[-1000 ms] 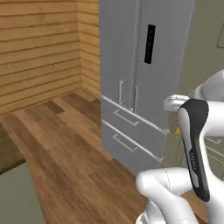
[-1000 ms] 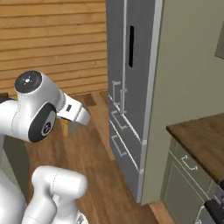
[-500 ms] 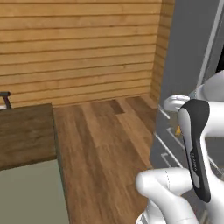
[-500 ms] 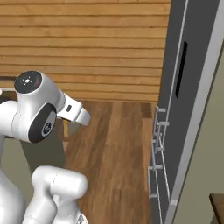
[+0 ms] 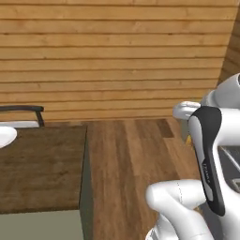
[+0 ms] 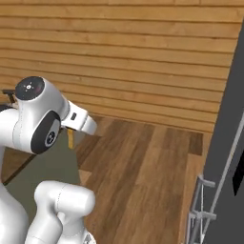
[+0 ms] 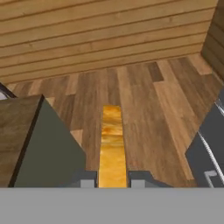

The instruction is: Start the toaster. Once the lever pops up, take the bread to the plate on the dining counter.

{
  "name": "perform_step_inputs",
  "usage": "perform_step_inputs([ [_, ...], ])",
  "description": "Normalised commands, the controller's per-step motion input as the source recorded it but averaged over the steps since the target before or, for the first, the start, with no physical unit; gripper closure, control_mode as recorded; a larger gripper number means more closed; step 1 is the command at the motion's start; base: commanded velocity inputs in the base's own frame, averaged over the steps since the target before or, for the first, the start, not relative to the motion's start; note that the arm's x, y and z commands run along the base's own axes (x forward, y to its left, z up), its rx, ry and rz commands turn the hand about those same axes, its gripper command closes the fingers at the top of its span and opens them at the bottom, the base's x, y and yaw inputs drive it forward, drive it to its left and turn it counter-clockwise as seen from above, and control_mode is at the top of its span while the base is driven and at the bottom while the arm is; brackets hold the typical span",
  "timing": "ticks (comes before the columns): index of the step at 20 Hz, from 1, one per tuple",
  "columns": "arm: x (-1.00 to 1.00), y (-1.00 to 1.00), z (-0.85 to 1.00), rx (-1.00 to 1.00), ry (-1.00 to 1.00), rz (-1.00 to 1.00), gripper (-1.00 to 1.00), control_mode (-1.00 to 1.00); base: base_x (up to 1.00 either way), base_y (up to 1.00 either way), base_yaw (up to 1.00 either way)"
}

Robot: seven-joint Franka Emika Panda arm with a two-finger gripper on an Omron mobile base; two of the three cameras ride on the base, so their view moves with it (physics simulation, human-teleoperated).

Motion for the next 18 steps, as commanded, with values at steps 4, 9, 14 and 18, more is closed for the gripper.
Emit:
perform_step_inputs([
  [4,0.00,0.00,0.00,0.00,0.00,0.00,1.00,1.00,1.00,-0.06,0.24],
  [9,0.00,0.00,0.00,0.00,0.00,0.00,1.00,1.00,1.00,-0.06,0.23],
  [14,0.00,0.00,0.00,0.00,0.00,0.00,1.00,1.00,1.00,-0.07,0.25],
  [18,0.00,0.00,0.00,0.00,0.00,0.00,1.00,1.00,1.00,-0.11,0.27],
])
